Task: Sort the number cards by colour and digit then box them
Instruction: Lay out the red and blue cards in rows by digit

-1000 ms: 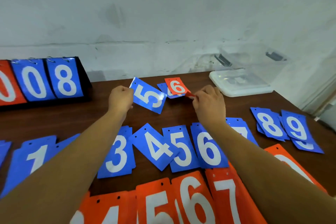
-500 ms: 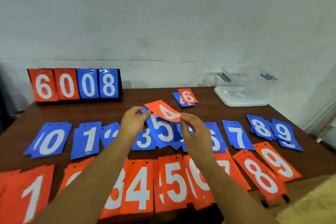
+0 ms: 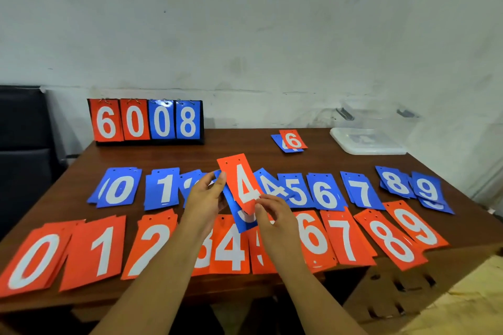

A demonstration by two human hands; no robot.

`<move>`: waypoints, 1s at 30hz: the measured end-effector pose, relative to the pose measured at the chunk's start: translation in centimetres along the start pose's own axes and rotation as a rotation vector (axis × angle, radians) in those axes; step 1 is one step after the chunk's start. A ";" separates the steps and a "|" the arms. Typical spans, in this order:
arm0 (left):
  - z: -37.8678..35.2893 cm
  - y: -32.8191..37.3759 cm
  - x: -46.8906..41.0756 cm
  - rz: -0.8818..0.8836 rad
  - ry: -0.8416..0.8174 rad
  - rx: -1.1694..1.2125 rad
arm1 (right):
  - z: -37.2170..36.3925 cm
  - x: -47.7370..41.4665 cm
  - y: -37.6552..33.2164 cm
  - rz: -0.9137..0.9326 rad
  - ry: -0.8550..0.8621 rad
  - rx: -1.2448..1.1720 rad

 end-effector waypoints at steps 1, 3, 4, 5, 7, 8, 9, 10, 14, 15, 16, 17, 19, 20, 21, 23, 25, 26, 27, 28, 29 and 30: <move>0.4 0.2 0.2 -0.019 0.013 -0.029 | -0.2 0.3 0.0 0.007 -0.013 0.003; 1.4 0.6 0.5 -0.042 0.049 -0.111 | -0.3 0.7 -0.1 0.001 -0.032 -0.008; 2.1 0.9 0.6 -0.055 0.069 -0.159 | -0.1 0.6 -0.1 -0.022 -0.031 -0.024; 2.6 1.4 0.6 -0.071 0.069 -0.203 | 0.3 0.5 0.0 -0.047 -0.017 -0.036; 3.1 2.1 0.9 -0.071 0.018 -0.247 | 1.2 -0.1 -0.1 -0.088 0.020 -0.059; 3.0 2.3 1.1 -0.051 -0.025 -0.259 | 1.4 -0.4 -0.4 -0.100 0.016 -0.064; 2.9 2.4 1.4 -0.030 -0.075 -0.279 | 1.3 -0.7 -0.6 -0.105 -0.010 -0.061; 2.7 2.4 1.7 -0.010 -0.123 -0.302 | 1.0 -0.8 -0.9 -0.106 -0.050 -0.050; 3.6 2.5 2.3 0.002 -0.147 -0.316 | -0.4 -1.4 -0.7 -0.165 -0.141 -0.004; 4.4 2.7 2.2 -0.016 -0.106 -0.316 | -0.4 -1.6 -0.5 -0.179 -0.137 0.014; 5.2 3.0 2.1 -0.038 -0.046 -0.314 | -0.2 -1.8 -0.3 -0.195 -0.127 0.038; 6.3 3.5 1.9 -0.063 0.025 -0.308 | 0.0 -2.1 0.3 -0.207 -0.123 0.071; 8.5 4.3 1.8 -0.098 0.175 -0.302 | -0.2 -2.4 1.2 -0.226 -0.146 0.166; 9.4 4.4 1.9 -0.095 0.229 -0.309 | -0.4 -2.4 1.5 -0.222 -0.165 0.224; 10.2 4.4 1.9 -0.084 0.258 -0.323 | -0.8 -2.4 1.7 -0.198 -0.183 0.300; 11.2 4.2 1.9 -0.060 0.279 -0.350 | -1.9 -2.2 1.9 -0.153 -0.208 0.440; 11.6 3.8 1.7 -0.038 0.272 -0.354 | -2.9 -1.9 2.1 -0.155 -0.218 0.526; 11.7 3.5 1.6 -0.027 0.266 -0.346 | -3.3 -1.8 2.3 -0.166 -0.219 0.552; 11.6 3.3 1.6 -0.016 0.264 -0.334 | -3.7 -1.7 2.5 -0.180 -0.218 0.571; 11.6 3.1 1.6 -0.005 0.266 -0.322 | -4.0 -1.6 2.6 -0.190 -0.217 0.596; 11.5 3.0 1.6 -0.001 0.269 -0.308 | -4.3 -1.5 2.7 -0.194 -0.216 0.622; 11.4 3.0 1.6 0.000 0.271 -0.298 | -4.7 -1.4 2.7 -0.188 -0.223 0.652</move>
Point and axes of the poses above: each hand's wrist, its own x-axis away from the middle knuckle, its own z-axis out of the back of the hand, y = z × x, the point moved 8 cm from there along -x, towards the middle knuckle, and after that the axes turned 8 degrees about x, right-handed, at the moved point
